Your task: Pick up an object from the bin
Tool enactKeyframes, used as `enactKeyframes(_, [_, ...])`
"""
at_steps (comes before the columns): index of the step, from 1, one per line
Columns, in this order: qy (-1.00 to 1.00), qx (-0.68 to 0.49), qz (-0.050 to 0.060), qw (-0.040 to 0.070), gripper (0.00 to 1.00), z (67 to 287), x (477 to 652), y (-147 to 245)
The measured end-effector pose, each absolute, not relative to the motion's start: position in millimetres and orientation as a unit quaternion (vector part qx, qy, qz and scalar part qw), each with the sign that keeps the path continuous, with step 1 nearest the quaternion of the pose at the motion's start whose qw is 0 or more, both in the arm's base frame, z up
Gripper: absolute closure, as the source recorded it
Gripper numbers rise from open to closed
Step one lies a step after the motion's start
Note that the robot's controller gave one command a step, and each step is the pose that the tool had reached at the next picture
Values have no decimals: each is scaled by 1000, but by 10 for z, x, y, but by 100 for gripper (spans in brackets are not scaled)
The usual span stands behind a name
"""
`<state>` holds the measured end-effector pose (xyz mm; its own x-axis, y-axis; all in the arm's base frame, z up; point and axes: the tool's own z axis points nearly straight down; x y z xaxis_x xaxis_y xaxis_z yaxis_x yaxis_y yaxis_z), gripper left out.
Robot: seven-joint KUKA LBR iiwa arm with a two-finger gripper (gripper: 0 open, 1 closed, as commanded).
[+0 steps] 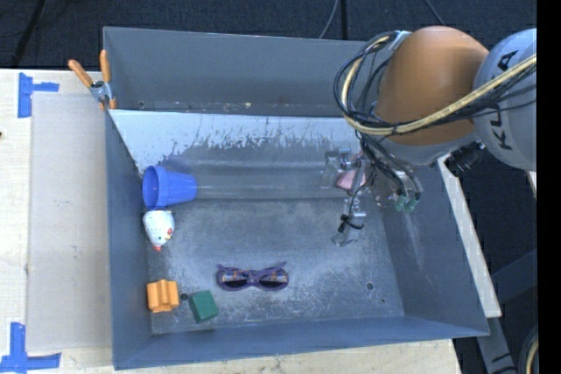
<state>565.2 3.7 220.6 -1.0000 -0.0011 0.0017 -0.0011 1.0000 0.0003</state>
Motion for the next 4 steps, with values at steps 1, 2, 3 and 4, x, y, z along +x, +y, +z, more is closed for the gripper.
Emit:
enactKeyframes(1, [-1000, 18, 1, -3, 0, 1891, 5594, 201])
enactKeyframes(2, [-1000, 2, -1, 0, 0, 1352, 5505, 322])
enactKeyframes(3, [-982, 190, 1, -3, 100, 735, 5258, 684])
enactKeyframes(4, [-982, 191, 1, -2, 0, 698, 5230, 709])
